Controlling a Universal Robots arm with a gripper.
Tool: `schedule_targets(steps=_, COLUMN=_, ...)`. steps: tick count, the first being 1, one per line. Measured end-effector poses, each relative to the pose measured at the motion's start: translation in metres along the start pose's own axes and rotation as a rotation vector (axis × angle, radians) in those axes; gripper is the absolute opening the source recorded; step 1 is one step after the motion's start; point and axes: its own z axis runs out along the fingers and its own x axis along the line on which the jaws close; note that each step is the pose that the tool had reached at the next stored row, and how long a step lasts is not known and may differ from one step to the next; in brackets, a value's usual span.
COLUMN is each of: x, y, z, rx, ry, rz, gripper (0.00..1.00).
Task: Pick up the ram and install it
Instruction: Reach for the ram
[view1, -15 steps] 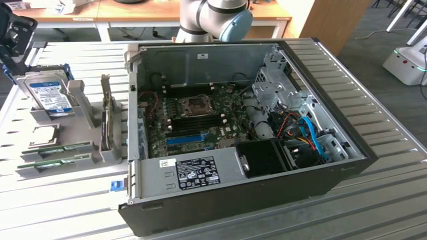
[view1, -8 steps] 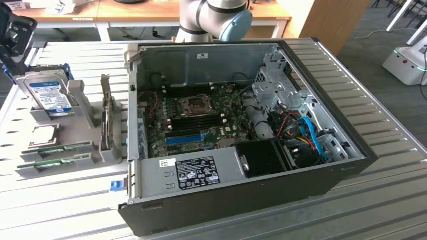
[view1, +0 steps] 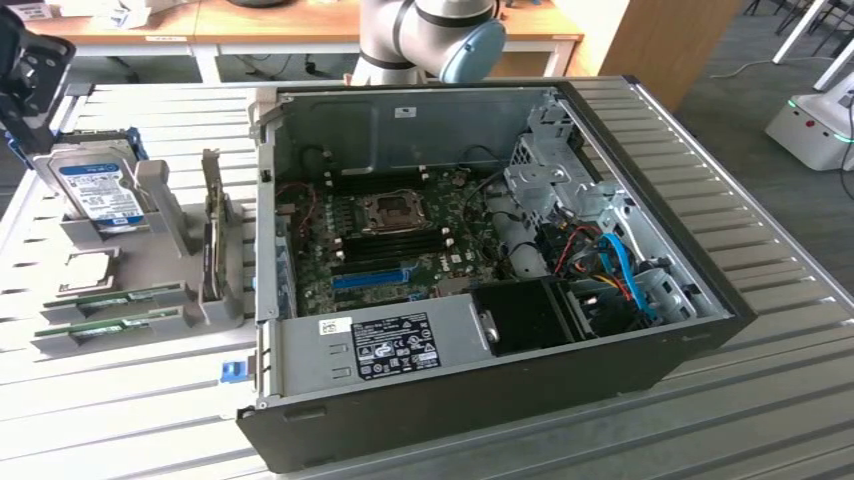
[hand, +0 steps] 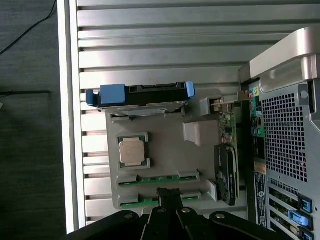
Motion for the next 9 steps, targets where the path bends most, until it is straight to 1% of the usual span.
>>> schedule_targets(steps=9, x=-0.0027, y=-0.0069, z=-0.0003, rx=0.0001, ry=0.0000, rz=0.000, gripper=0.11)
